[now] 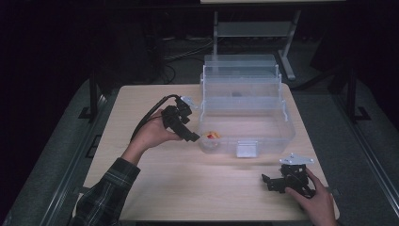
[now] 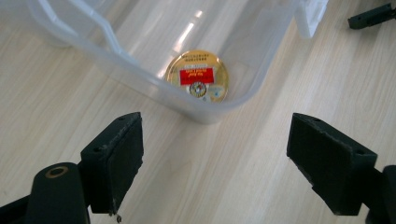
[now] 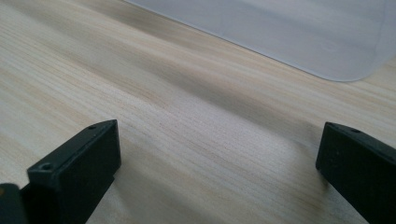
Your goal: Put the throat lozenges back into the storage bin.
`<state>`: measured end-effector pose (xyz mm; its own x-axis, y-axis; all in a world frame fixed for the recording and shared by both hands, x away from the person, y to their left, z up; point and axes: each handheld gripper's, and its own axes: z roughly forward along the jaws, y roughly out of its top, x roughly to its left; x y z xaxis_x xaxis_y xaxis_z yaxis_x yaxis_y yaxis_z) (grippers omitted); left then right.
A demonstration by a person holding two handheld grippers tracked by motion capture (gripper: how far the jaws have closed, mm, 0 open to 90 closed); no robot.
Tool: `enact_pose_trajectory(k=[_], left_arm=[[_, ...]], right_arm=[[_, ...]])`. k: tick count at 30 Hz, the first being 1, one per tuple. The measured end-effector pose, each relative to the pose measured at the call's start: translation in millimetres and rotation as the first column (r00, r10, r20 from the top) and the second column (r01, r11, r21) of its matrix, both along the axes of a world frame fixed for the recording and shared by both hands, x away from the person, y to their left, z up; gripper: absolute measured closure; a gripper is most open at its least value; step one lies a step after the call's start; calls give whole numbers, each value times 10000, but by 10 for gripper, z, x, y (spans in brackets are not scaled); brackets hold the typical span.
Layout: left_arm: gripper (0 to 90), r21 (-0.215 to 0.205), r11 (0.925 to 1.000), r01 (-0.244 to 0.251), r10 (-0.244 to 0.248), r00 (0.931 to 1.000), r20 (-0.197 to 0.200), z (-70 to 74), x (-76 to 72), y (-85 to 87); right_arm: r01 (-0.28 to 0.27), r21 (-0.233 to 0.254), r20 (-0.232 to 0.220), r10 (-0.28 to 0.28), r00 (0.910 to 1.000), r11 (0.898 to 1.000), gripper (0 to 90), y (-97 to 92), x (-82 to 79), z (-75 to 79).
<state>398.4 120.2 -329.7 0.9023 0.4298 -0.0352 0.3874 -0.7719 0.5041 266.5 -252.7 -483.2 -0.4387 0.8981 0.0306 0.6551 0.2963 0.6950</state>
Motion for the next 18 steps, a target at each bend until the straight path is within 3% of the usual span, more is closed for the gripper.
enact_pose_trajectory(k=[18], left_arm=[[184, -378, 9971, -659, 665, 9977, 153, -282, -355, 545]], right_arm=[[0, 6, -9, 0, 10000, 10000, 0, 1, 0, 0]])
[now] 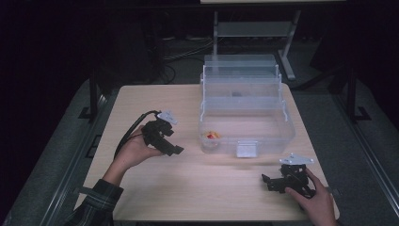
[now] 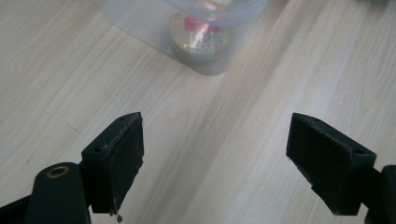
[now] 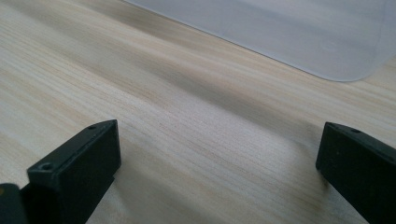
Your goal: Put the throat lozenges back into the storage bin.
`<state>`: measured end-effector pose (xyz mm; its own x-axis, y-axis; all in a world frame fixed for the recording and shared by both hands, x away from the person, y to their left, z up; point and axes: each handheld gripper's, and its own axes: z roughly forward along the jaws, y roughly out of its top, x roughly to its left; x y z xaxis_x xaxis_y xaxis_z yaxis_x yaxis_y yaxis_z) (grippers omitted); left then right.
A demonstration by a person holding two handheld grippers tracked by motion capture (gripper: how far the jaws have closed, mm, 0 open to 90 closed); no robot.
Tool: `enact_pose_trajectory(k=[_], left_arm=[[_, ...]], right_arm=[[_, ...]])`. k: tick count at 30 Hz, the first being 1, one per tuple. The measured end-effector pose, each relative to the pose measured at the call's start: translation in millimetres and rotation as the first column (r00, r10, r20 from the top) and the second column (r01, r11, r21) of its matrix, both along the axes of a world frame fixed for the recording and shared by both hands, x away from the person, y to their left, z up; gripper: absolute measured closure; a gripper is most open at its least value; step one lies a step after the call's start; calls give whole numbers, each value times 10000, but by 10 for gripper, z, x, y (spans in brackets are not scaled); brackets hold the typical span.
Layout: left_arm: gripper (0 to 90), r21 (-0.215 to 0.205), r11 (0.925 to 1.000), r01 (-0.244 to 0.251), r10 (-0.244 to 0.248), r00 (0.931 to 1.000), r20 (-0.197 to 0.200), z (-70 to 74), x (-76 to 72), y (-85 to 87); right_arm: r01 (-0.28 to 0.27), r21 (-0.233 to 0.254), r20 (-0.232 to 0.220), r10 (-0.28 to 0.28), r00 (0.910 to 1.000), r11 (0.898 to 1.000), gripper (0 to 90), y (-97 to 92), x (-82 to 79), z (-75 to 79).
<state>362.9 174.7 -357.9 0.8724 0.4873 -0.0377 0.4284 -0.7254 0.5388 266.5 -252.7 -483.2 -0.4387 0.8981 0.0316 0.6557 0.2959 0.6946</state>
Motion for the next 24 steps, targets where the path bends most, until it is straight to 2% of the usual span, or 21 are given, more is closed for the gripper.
enact_pose_trajectory(k=[1, 3, 8, 17, 24], left_arm=[[183, 133, 9999, -31, 29, 9999, 164, -12, -24, 22], [184, -130, 9998, -146, 148, 9997, 211, -36, -57, 68], [184, -190, 9994, -280, 285, 9993, 249, -119, -143, 199], [184, -670, 9959, -610, 664, 9945, 813, -288, -339, 430], [184, -805, 9928, -892, 964, 9913, 902, -474, -491, 576]], right_arm=[[-15, -14, 32, 15, 10000, 10000, 0, -1, 1, -1], [-20, -19, 34, 20, 10000, 10000, 0, -2, 2, -1], [-34, 0, 27, 34, 10000, 10000, 0, -2, 1, 0], [-18, -10, 27, 18, 10000, 10000, 0, -1, 2, -1], [-16, -11, 27, 16, 10000, 10000, 0, -1, 2, -1]])
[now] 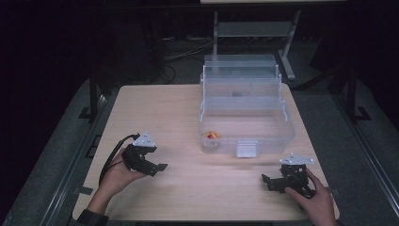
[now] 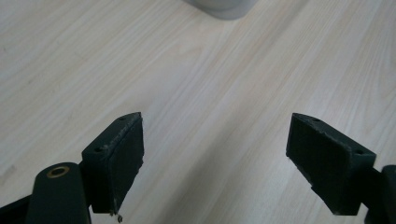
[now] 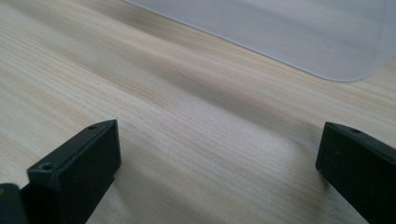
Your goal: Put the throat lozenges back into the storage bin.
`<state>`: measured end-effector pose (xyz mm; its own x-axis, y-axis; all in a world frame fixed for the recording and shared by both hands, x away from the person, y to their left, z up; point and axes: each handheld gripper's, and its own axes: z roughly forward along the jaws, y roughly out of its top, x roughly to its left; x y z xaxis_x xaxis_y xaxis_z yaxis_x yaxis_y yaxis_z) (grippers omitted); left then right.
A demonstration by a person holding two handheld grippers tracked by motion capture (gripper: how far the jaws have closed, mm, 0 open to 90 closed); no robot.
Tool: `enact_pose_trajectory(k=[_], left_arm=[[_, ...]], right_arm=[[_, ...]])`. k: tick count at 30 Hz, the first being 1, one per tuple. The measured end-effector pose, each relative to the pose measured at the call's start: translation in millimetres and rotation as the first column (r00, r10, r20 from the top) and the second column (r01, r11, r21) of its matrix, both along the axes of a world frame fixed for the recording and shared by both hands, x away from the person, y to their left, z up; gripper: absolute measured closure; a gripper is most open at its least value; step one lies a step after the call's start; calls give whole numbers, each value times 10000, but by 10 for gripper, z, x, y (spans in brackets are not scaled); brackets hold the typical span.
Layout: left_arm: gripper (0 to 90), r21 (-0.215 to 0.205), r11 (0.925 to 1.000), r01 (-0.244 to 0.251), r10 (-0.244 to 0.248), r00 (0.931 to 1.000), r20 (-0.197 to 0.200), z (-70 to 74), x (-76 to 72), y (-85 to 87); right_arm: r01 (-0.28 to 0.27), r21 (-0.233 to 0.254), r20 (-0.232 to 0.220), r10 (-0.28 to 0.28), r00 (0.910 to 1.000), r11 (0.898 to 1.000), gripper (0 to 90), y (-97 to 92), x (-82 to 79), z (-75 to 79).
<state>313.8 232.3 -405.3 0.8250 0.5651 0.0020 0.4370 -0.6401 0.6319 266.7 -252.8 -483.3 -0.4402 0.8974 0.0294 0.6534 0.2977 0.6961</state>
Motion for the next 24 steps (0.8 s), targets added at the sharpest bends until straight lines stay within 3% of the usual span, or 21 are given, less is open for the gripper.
enact_pose_trajectory(k=[17, 24], left_arm=[[186, -70, 9993, -379, 383, 9976, 575, -413, -299, 207], [186, -126, 9983, -571, 578, 9967, 578, -518, -384, 267]], right_arm=[[0, 2, 2, 0, 10000, 10000, 0, 0, 0, 0], [0, 1, -2, 0, 10000, 10000, 0, 0, 0, 0]])
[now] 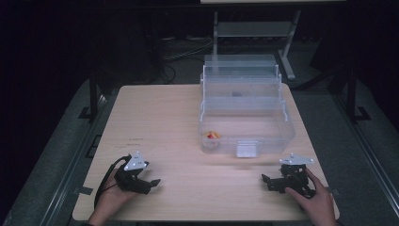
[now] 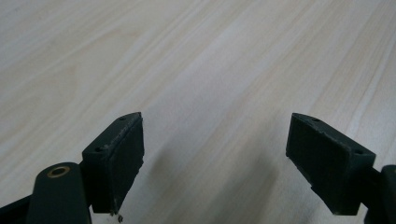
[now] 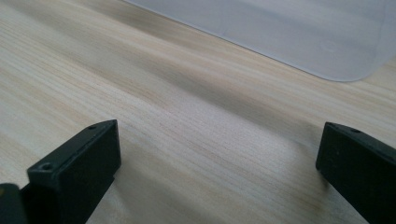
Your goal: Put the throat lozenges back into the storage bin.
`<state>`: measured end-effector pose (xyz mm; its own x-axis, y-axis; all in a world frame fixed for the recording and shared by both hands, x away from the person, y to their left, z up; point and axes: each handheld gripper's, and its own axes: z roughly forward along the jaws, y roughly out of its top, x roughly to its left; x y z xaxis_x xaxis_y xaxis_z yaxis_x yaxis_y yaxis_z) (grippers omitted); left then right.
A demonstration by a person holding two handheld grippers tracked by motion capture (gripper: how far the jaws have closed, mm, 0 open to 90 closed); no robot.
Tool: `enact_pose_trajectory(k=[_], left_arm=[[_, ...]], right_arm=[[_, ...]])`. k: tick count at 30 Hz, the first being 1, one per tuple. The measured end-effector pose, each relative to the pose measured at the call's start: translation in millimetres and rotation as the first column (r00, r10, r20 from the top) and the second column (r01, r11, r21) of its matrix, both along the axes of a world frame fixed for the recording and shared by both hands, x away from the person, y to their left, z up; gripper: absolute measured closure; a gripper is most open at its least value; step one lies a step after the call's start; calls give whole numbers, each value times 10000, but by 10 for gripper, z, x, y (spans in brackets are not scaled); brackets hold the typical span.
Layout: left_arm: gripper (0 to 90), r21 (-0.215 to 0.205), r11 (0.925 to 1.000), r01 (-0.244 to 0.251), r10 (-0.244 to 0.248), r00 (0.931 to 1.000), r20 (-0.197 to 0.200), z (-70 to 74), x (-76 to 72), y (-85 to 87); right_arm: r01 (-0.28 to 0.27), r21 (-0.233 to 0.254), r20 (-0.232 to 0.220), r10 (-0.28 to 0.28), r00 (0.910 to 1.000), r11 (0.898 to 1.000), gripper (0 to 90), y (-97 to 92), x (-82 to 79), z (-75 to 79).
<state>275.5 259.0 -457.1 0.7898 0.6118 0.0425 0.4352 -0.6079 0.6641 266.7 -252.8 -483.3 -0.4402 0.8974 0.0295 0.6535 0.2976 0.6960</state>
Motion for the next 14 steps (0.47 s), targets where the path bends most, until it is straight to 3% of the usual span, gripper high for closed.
enact_pose_trajectory(k=[9, 14], left_arm=[[161, -34, 9996, -295, 295, 9996, 13, -88, -20, 137], [134, -558, 9975, -425, 423, 9991, -55, -144, -9, 173]], right_arm=[[-1, -2, 0, 1, 10000, 10000, 0, 0, 0, 0], [0, 0, 0, 0, 10000, 10000, 0, 0, 0, 0]])
